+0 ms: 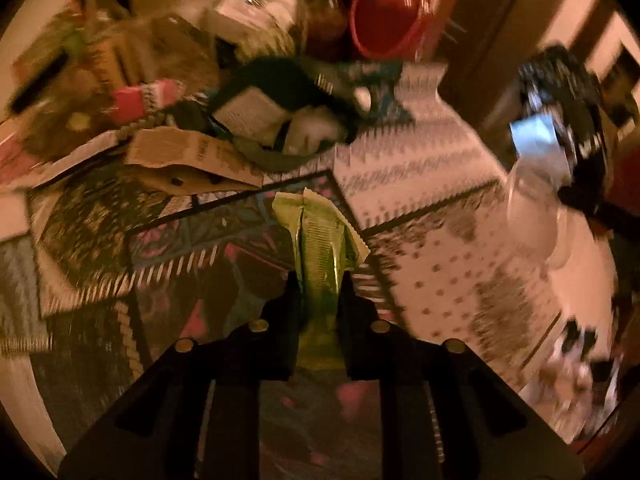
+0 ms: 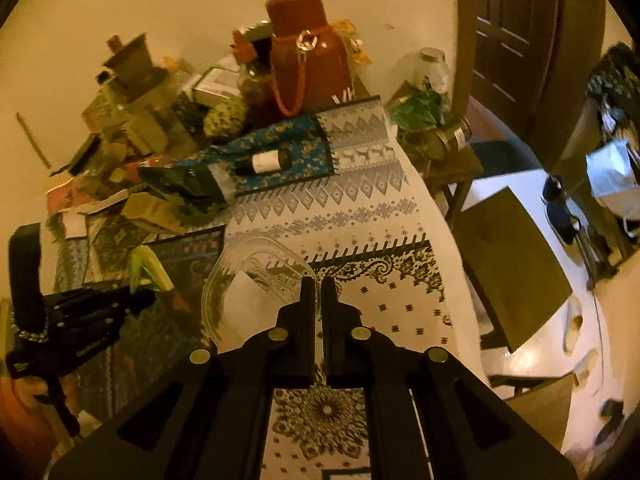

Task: Collect trash
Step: 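Lift the green bag and clear tray off the table with both tools, then carry the green bag and clear tray with both tools down over the bin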

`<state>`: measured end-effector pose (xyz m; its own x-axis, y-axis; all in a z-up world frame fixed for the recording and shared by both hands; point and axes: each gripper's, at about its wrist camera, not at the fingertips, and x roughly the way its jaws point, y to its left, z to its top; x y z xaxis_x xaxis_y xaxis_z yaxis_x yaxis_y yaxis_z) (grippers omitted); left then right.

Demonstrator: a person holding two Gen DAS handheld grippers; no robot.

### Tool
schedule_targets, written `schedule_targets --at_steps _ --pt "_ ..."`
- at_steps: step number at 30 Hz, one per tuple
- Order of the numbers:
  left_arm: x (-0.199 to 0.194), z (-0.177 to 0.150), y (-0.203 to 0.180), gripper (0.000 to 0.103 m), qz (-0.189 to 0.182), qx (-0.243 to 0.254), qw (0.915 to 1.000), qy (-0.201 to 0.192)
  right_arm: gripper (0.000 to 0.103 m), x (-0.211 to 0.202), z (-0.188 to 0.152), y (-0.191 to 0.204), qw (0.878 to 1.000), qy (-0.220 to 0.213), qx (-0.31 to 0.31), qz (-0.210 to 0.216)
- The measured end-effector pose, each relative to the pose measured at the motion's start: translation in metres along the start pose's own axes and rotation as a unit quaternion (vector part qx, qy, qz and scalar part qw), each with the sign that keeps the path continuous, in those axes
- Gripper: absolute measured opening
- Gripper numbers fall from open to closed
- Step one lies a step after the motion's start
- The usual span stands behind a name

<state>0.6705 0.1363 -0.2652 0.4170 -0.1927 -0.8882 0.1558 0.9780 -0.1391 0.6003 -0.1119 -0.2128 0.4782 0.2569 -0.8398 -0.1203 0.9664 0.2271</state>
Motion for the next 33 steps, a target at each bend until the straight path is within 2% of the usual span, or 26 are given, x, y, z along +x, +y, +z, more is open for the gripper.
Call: schedule_targets --at_steps 6,13,21,23,27,33 --pt "-0.066 -0.024 -0.033 0.016 0.025 -0.065 0.9945 -0.079 0.003 -0.037 -0.002 -0.006 0.999 -0.019 -0.034 0.025" --pt "-0.138 -0.05 -0.068 0.016 0.051 -0.107 0.981 -0.154 0.003 -0.087 -0.005 0.0 0.994 -0.06 -0.069 0.056" --pt "-0.204 -0.086 -0.091 0.016 0.076 -0.098 0.9685 -0.216 0.003 -0.143 -0.026 0.019 0.988 -0.105 -0.081 0.082" --pt "-0.218 -0.097 -0.092 0.016 0.073 -0.093 0.9666 -0.228 0.003 -0.157 -0.036 0.027 0.986 -0.118 -0.079 0.082" --pt "-0.24 -0.122 -0.092 0.016 0.066 -0.082 0.9644 -0.243 0.003 -0.179 -0.057 0.04 0.985 -0.137 -0.072 0.075" --pt "-0.271 -0.178 -0.081 0.016 0.047 -0.065 0.9654 -0.248 0.003 -0.205 -0.103 0.064 0.985 -0.155 -0.047 0.057"
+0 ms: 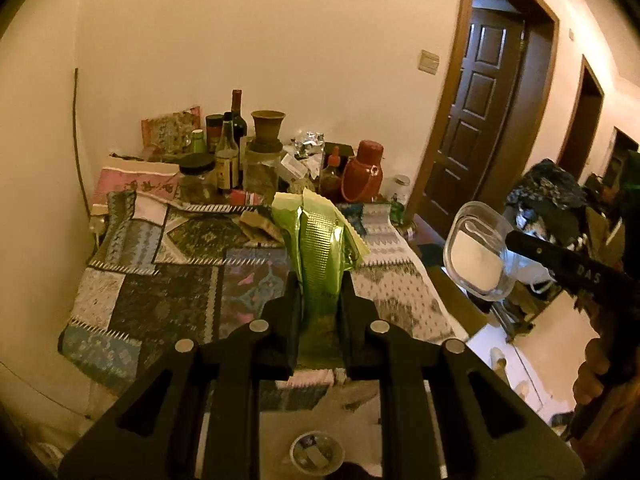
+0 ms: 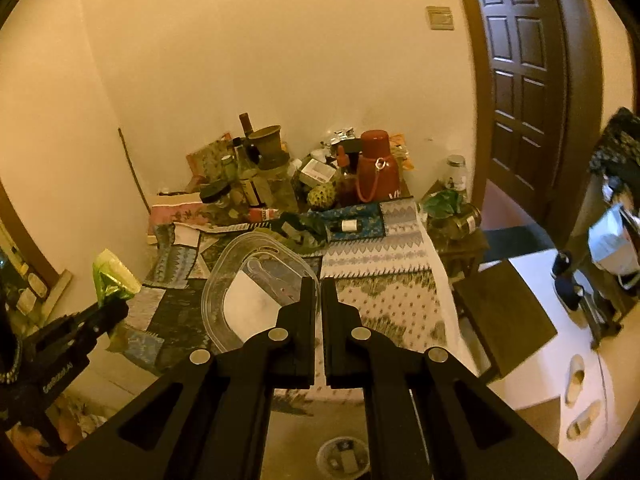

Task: Collect trash
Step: 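Carry the green bag and clear tray with both tools down over the bin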

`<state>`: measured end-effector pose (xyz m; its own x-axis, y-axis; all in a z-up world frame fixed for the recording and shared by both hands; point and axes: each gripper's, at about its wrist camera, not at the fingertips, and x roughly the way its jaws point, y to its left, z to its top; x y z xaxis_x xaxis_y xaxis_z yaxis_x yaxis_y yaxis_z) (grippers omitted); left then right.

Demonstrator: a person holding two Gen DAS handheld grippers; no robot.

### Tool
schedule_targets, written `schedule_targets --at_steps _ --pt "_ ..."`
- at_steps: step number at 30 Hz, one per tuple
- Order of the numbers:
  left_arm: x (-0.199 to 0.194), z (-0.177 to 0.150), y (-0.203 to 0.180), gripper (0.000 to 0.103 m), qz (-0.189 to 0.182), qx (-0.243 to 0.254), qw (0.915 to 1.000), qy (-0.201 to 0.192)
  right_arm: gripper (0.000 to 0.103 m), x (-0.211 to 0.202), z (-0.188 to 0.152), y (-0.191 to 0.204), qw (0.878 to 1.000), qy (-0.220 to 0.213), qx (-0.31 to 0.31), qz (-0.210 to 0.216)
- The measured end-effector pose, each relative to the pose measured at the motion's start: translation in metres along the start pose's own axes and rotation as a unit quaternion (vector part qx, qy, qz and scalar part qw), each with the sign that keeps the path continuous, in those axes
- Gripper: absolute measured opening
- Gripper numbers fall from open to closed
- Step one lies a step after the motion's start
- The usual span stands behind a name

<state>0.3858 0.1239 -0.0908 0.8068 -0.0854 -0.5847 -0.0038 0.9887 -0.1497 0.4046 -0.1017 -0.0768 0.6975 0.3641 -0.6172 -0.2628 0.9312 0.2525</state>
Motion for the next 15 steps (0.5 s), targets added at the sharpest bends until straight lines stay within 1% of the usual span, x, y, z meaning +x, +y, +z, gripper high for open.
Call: schedule_targets --at_steps 5,9,12,15 --pt "-0.048 -0.037 0.02 0.016 -0.007 0.003 1.0 -0.001 0.003 -0.025 -0.038 0.028 1.0 0.001 0.011 -0.007" --pt "-0.077 -0.063 0.031 0.016 -0.015 0.002 0.9999 0.002 0.003 -0.043 -0.066 0.044 1.0 0.002 0.019 -0.014" --pt "-0.093 -0.08 0.036 0.016 -0.024 0.007 0.9997 0.009 0.003 -0.057 -0.084 0.052 1.0 0.007 0.023 -0.02" --pt "-0.101 -0.094 0.037 0.016 -0.034 0.007 0.9992 0.022 0.003 -0.066 -0.098 0.058 0.999 0.016 0.024 -0.028"
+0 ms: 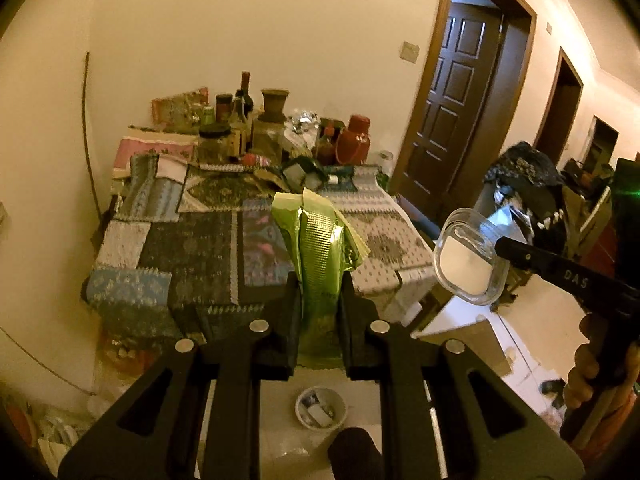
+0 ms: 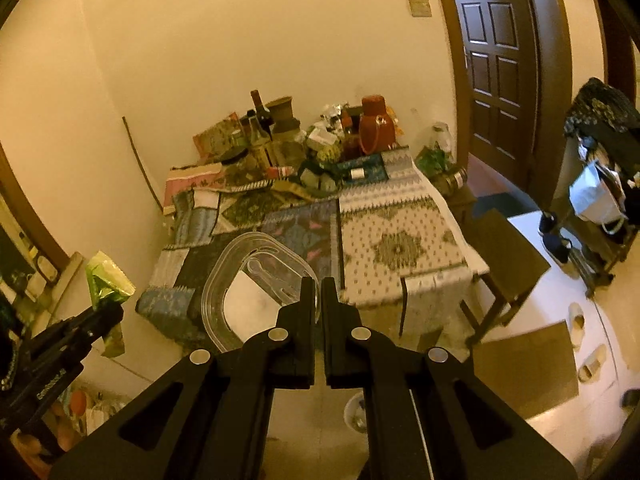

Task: Collect trash
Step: 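Carry the green bag and clear tray with both tools down over the bin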

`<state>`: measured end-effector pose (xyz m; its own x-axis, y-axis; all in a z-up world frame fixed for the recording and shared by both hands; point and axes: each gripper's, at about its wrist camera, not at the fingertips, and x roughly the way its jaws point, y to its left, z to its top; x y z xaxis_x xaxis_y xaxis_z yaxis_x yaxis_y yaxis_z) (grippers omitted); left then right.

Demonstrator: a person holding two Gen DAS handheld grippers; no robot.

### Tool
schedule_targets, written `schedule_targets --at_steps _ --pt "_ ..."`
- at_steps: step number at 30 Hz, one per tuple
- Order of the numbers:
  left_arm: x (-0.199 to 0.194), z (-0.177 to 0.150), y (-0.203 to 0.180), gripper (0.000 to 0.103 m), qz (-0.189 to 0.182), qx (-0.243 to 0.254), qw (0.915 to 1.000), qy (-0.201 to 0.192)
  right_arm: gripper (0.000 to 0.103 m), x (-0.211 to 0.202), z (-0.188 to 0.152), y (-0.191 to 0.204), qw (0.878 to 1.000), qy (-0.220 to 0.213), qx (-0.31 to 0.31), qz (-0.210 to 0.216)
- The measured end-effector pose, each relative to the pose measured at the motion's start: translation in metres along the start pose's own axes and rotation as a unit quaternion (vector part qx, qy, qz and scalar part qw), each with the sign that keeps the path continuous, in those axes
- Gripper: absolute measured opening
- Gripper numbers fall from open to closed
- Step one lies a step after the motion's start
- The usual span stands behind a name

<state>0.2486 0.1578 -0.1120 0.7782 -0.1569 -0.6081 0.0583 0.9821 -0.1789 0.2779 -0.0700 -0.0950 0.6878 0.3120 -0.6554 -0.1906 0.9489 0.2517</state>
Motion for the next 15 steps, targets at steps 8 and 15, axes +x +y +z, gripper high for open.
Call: schedule_targets --at_steps 8,15 --pt "0.001 -0.032 -0.008 0.016 -0.019 -0.008 0.9991 0.038 0.003 0.005 -0.028 -0.005 0.999 0.042 0.0 -0.014" --pt "0.041 -0.06 -0.017 0.016 -0.015 -0.018 0.996 0.086 0.003 0.037 -0.056 -0.023 0.996 0.086 -0.002 -0.01"
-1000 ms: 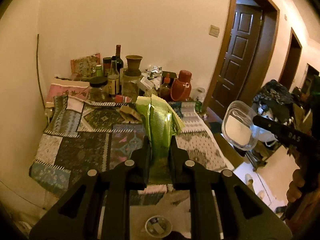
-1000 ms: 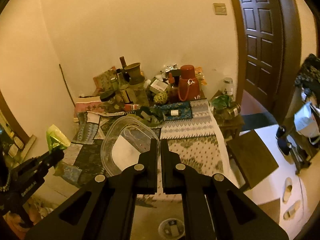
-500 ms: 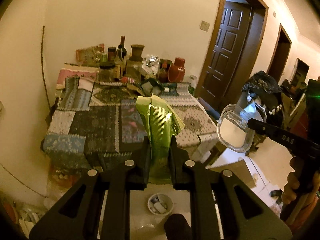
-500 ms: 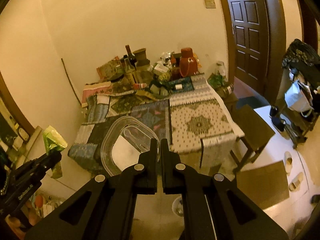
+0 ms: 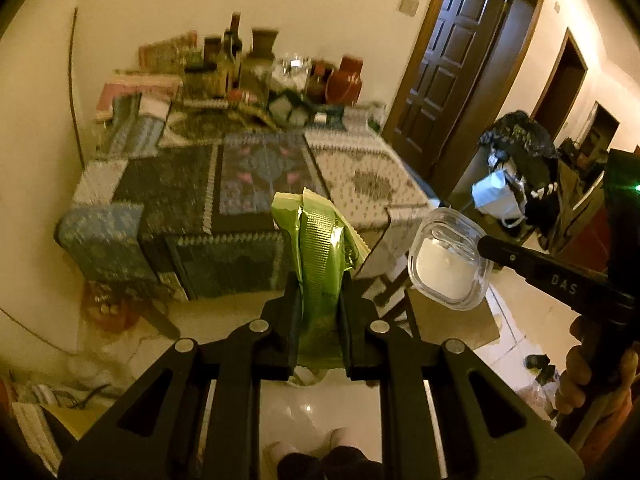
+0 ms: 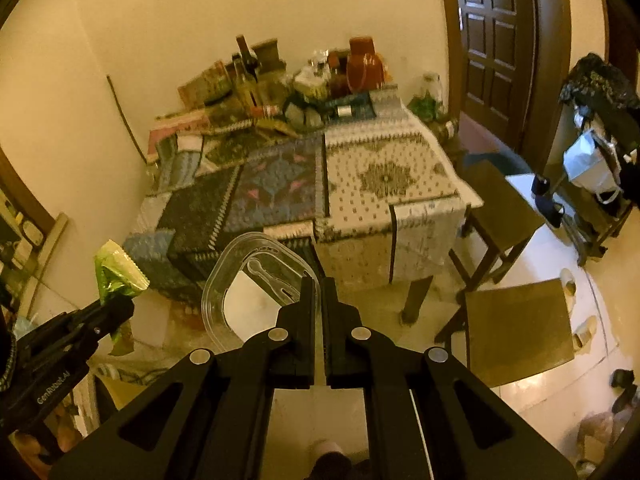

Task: Collect trash
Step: 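Carry the green bag and clear tray with both tools down over the bin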

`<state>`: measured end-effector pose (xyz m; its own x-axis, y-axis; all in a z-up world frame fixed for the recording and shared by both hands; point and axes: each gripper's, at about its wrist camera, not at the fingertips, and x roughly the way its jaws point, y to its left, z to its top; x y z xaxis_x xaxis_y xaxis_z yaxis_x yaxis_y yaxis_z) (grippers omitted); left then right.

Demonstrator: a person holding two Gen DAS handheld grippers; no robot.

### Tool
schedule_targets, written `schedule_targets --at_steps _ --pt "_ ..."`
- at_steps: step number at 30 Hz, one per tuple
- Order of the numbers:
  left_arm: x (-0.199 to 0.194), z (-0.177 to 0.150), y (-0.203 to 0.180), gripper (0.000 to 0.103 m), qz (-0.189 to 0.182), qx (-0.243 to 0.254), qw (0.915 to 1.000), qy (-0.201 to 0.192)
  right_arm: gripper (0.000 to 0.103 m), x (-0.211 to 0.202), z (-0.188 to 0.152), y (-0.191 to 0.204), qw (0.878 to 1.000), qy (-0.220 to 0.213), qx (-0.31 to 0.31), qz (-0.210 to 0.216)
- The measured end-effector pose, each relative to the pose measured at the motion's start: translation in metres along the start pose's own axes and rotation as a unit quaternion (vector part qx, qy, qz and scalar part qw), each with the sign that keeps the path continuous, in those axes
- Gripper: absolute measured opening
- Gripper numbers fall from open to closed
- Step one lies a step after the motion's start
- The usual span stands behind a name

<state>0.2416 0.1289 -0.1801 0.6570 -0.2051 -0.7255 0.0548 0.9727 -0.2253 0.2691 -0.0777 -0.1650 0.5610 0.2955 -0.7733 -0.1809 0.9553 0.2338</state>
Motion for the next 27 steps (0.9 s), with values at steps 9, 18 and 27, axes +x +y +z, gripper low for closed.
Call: schedule_targets --at_steps 9,18,27 --pt "0.112 -0.045 -0.001 0.016 0.019 -0.039 0.9965 0.072 0.003 0.086 -0.033 -0.044 0.998 0.063 -0.019 -0.004" --pt "0.221 -0.108 0.024 0.016 0.042 -0.078 0.989 0.118 0.003 0.201 -0.089 -0.076 0.989 0.142 -0.036 -0.002" --pt "0.308 -0.173 0.057 0.016 0.048 -0.107 0.9812 0.153 0.042 0.323 -0.145 -0.089 0.975 0.217 -0.055 0.008"
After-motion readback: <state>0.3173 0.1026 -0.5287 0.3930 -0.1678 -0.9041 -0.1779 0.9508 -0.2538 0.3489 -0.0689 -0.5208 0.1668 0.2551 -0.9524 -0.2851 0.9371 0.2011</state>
